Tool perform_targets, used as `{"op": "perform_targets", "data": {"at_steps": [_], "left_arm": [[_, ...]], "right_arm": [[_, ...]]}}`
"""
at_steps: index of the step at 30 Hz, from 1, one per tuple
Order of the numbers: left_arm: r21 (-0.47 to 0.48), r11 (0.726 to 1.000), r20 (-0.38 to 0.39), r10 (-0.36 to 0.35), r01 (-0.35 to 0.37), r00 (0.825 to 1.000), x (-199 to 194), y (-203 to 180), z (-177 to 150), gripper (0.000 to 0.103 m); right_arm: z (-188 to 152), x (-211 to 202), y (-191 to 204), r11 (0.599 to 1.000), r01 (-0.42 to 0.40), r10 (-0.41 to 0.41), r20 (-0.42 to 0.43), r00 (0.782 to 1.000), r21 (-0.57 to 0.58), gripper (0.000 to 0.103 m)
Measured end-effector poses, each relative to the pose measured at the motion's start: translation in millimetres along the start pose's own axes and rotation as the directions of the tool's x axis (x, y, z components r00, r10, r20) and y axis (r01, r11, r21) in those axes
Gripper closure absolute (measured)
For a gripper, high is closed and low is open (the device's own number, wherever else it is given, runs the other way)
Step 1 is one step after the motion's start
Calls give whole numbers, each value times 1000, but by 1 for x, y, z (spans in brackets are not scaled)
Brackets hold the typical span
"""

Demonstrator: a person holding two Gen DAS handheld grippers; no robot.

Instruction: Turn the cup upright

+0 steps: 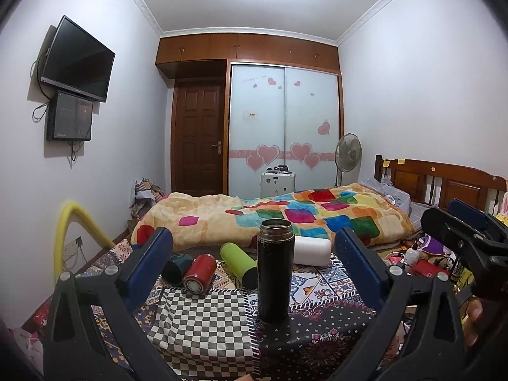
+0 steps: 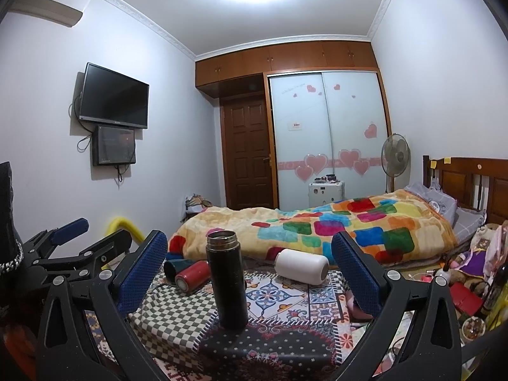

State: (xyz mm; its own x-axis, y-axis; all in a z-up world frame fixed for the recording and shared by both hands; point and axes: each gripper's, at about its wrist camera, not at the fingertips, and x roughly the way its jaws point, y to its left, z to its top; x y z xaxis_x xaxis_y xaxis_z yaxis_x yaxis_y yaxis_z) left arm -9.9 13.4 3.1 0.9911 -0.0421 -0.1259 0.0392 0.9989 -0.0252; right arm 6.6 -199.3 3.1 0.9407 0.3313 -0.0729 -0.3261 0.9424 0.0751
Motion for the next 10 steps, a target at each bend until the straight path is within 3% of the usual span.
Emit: {"op": "perform_targets", "data": {"at_steps": [10], "left_arm": [[-3, 1000, -6, -1, 1, 1000, 1, 0, 0, 0]], "right_arm": [[-2, 4, 2, 1000, -8, 8, -8, 1000, 1, 0]]}}
